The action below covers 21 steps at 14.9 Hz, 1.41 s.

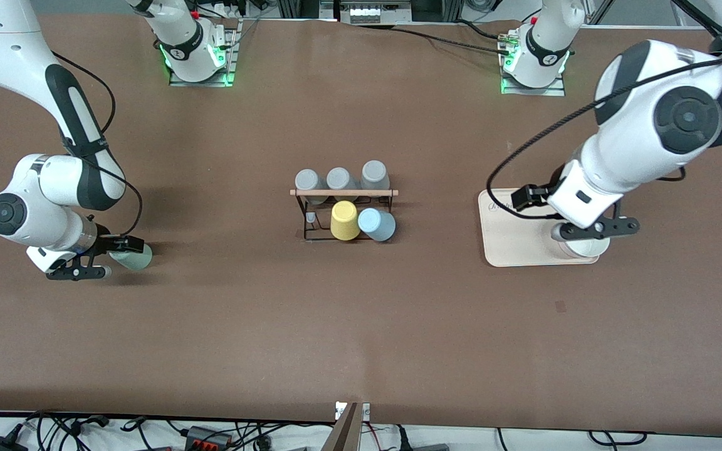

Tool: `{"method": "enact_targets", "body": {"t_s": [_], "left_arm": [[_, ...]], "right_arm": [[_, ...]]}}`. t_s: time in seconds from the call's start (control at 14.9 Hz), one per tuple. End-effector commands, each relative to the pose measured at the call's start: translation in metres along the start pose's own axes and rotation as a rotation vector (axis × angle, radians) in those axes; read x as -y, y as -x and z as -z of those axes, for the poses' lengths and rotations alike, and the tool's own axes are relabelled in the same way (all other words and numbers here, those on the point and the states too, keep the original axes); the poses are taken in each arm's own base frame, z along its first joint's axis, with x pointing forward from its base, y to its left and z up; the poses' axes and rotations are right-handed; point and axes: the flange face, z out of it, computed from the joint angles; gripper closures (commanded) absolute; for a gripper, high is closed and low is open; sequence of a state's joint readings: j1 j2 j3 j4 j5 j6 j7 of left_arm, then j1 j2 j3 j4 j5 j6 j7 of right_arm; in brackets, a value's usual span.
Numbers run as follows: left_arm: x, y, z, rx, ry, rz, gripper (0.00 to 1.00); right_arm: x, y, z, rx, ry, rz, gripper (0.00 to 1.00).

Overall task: Hang scattered cups on rack with three cups
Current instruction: 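Grasp the pale teal cup with the right gripper and lift it, then carry the teal cup with the right gripper to the rack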

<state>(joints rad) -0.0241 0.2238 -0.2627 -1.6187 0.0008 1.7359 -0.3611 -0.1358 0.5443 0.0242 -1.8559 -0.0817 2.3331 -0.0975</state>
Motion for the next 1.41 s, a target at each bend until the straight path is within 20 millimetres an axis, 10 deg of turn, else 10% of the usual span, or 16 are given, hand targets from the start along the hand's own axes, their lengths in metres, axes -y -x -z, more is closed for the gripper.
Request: {"method": "enact_targets", "body": {"t_s": [0.0, 0.27, 0.54, 0.8, 1.34], "left_arm": [[0.044, 0.004, 0.049, -0.044, -0.015, -0.084, 0.0], [0.058, 0.001, 0.064, 0.011, -0.131, -0.094, 0.0], [0.065, 0.018, 0.043, -0.005, -0.036, -0.051, 0.0], [0.064, 0.047, 0.028, -0.06, -0.032, -0.048, 0.0], [0.05, 0.023, 0.08, -0.029, -0.021, -0.098, 0.0]], "right_arm": [[-0.001, 0.003, 0.009, -0.009, 0.002, 0.025, 0.05], [0.007, -0.001, 0.014, -0.02, 0.004, 0.041, 0.54], [0.03, -0.014, 0.046, -0.024, -0.011, 0.06, 0.67], [0.102, -0.033, 0.107, 0.028, -0.032, 0.004, 0.67], [0.308, -0.011, 0.194, 0.067, -0.076, -0.151, 0.64]]}}
